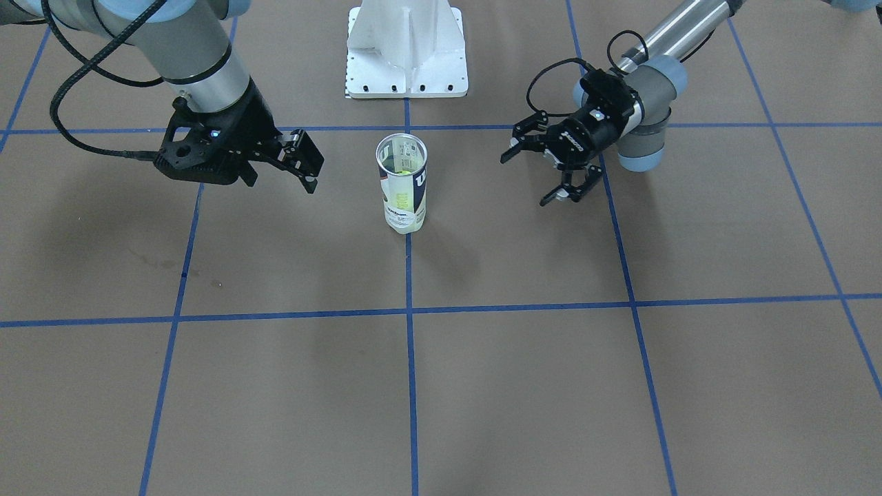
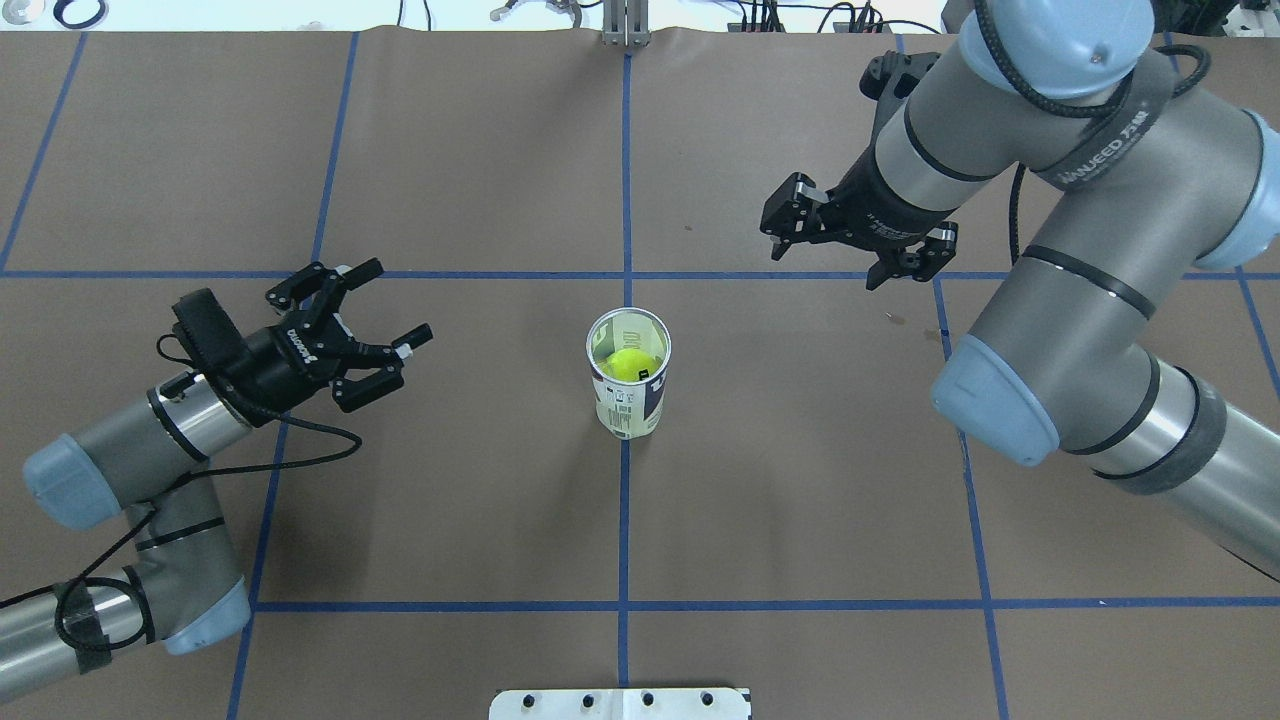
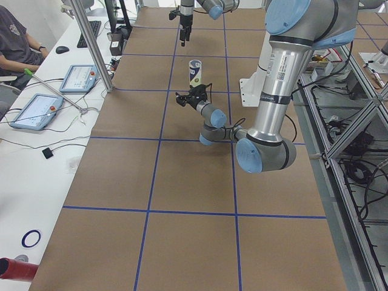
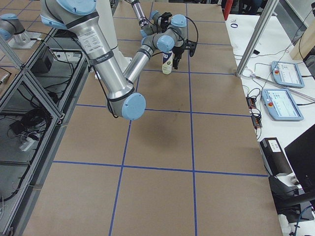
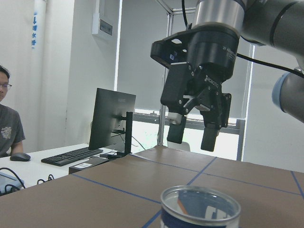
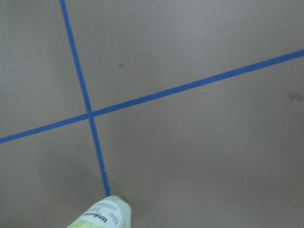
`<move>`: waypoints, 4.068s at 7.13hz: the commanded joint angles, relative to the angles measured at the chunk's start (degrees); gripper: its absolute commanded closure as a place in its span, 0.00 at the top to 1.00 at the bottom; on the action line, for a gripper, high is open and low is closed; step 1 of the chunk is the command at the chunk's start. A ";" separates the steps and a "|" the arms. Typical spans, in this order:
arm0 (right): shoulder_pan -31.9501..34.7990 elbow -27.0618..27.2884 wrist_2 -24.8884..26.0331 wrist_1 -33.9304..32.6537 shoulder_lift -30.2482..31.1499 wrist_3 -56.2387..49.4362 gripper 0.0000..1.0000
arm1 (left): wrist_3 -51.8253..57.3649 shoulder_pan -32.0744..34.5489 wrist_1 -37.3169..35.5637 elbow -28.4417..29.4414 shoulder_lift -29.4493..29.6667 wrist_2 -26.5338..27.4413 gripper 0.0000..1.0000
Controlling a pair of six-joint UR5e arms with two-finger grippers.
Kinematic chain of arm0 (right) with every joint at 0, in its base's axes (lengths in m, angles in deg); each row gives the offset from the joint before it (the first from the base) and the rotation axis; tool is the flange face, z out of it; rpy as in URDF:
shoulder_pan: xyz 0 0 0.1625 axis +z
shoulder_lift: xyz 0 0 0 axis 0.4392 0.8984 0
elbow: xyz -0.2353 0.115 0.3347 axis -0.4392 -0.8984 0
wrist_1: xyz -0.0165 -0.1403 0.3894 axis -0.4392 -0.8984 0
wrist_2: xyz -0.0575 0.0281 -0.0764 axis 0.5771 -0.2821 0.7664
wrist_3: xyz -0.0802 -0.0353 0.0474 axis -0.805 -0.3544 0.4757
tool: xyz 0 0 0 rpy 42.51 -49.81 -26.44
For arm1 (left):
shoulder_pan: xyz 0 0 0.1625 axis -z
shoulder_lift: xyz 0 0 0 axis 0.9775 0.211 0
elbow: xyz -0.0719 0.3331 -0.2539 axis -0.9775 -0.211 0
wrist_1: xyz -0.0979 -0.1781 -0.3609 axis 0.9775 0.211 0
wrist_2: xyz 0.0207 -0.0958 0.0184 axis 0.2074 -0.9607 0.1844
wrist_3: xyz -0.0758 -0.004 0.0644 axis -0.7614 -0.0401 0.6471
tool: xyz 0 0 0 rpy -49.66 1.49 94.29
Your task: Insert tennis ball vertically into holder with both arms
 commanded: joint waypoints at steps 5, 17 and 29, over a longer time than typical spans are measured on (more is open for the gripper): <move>14.71 -8.63 -1.01 0.36 7.49 -31.06 1.00 | -12.51 22.45 -26.55 8.83 -2.20 -12.42 1.00; 37.67 -22.30 -12.36 11.17 25.74 -71.78 1.00 | 3.84 51.95 -96.54 -17.07 -16.07 -65.65 1.00; 37.33 -12.08 -10.25 0.89 28.23 -71.37 1.00 | 16.85 58.10 -116.00 -21.94 -15.56 -64.70 1.00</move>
